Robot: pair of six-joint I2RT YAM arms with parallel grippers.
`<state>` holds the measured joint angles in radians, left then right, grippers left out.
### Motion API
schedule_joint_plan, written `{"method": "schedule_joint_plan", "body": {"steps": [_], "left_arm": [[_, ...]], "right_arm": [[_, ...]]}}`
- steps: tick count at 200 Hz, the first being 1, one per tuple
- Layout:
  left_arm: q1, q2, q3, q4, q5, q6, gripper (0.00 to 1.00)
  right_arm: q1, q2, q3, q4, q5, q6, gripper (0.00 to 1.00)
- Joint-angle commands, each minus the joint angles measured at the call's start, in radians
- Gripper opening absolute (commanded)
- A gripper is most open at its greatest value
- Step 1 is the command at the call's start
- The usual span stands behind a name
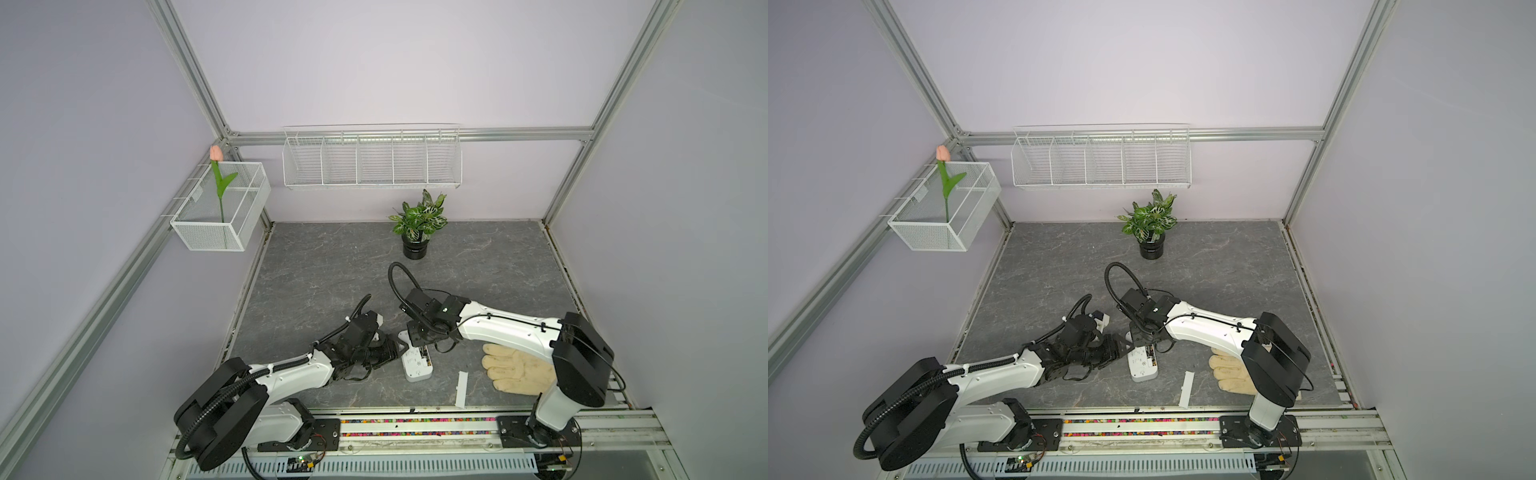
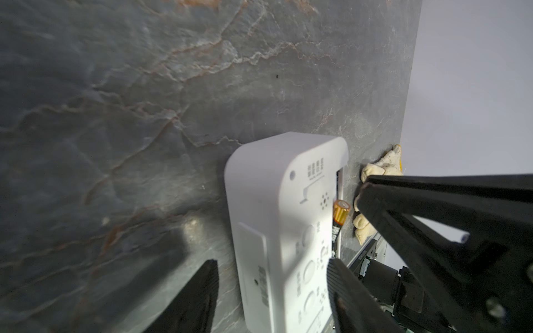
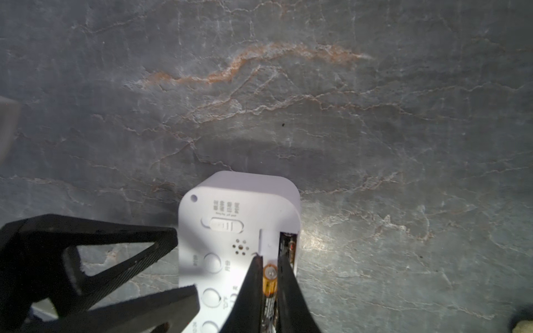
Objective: Insert the battery into the alarm
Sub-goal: Install the battery in the alarm.
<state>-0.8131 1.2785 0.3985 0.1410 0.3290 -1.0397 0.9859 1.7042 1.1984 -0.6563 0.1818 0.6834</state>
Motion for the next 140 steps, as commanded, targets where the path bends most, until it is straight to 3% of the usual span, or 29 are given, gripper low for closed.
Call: {"method": "schedule_joint_plan", "body": {"steps": [1,140], "left_arm": [[-0.008,0.022,0.006,0.025,-0.02,-0.014,0.62],[-0.031,0.072,0.033,-0.103,-0.096,0.003,0.59]], "right_arm": [[0.002,0.021,-0.011,-0.007,-0.014,-0.001,0.15],[0.043,-0.004,-0.082,-0.021,-0.022,0.051,0.11]]}}
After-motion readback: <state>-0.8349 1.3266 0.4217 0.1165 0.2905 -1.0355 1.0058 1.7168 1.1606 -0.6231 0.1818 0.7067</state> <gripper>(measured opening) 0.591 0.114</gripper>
